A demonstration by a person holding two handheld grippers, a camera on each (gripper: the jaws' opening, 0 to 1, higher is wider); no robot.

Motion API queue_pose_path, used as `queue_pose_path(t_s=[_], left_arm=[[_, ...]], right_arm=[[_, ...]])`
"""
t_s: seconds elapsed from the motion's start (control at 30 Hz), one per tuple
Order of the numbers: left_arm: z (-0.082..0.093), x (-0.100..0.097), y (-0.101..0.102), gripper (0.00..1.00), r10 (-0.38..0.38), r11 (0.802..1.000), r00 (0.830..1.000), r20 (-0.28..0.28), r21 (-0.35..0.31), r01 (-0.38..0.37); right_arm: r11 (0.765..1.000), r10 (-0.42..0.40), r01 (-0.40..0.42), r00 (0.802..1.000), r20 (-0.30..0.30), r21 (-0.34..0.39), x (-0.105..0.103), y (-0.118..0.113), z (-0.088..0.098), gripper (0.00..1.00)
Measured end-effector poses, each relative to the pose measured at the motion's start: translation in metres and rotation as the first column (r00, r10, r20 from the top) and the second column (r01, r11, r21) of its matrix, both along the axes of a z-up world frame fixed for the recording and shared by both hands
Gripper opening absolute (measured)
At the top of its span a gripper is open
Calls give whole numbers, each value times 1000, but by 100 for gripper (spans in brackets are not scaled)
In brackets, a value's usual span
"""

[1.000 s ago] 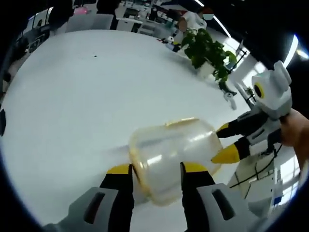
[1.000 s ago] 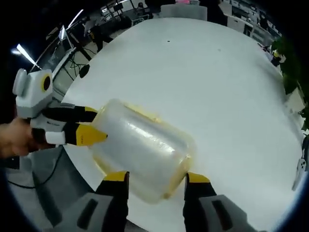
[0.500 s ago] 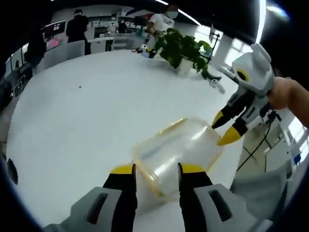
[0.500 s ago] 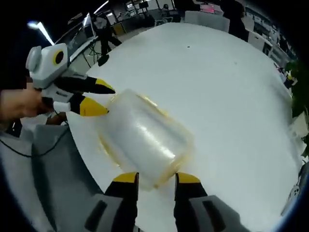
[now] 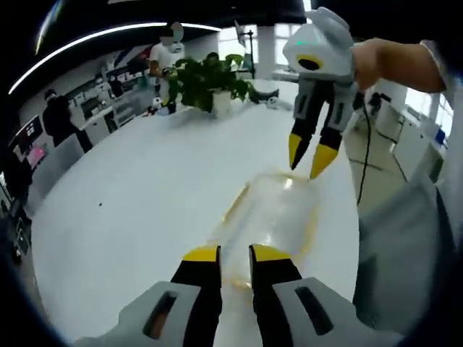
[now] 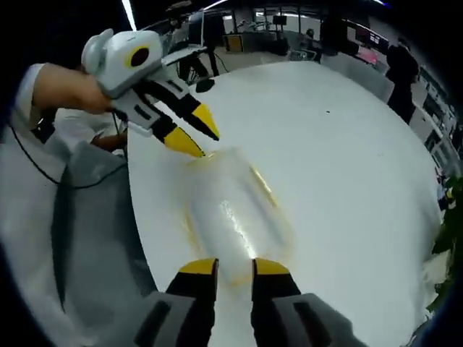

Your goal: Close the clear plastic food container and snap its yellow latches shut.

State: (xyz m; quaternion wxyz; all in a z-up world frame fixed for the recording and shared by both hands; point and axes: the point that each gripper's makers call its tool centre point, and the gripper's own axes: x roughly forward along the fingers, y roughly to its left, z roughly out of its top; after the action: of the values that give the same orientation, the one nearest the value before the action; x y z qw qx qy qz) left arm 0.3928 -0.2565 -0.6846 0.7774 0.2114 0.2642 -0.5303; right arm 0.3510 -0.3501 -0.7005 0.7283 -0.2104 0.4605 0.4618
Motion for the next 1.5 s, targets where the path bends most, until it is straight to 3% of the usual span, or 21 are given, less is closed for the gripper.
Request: queue_pose_path(t_s=[0.1, 0.23, 0.33, 0.47, 0.8, 0.9, 1.0, 1.1, 1.27, 1.37, 1.43, 1.5], left_arm=[[1, -7, -9, 12, -94, 995, 995, 20, 12, 94], [-2, -9, -17, 0, -145, 989, 989, 32, 38, 144], [-7, -15, -23, 0, -165, 986, 986, -9, 26, 166], [-16, -23, -29, 0, -218, 974, 976, 2, 66, 217], [-28, -36, -38, 0, -293, 951, 956, 10, 109, 290], [-28, -41, -41, 0, -307, 946, 952, 14, 112, 304], [-30, -51, -42, 5, -347, 931, 938, 8, 125, 343], [-33, -55, -43, 11, -353, 927, 935, 1, 133, 350], [-33, -58, -47, 13, -377, 917, 925, 38, 152, 368], [-32, -57, -51, 29, -364, 922, 929, 68, 165, 349], [-30, -55, -50, 36, -362, 923, 925, 114, 182, 339], [-30, -58, -50, 41, -363, 922, 926, 106, 181, 341]], right_arm=[[998, 50, -50, 999, 0, 24, -2, 9, 1, 14], [991, 120, -122, 992, 39, 56, 0, 22, 5, 4], [989, 129, -132, 990, 50, 66, 4, 30, 5, 2], [987, 151, -155, 986, 63, 52, 10, 36, 1, 0], [974, 210, -218, 972, 109, 67, 21, 53, -7, 6], [974, 210, -216, 974, 90, 70, 22, 54, -14, 7], [972, 223, -229, 968, 113, 45, 27, 53, -18, 11], [970, 231, -238, 964, 130, 39, 33, 54, -17, 14], [969, 245, -249, 959, 139, 6, 42, 51, -22, 25], [958, 288, -285, 949, 128, -38, 42, 45, -26, 30], [960, 280, -279, 954, 106, -21, 42, 47, -28, 35], [953, 302, -301, 948, 102, -29, 43, 46, -29, 39]])
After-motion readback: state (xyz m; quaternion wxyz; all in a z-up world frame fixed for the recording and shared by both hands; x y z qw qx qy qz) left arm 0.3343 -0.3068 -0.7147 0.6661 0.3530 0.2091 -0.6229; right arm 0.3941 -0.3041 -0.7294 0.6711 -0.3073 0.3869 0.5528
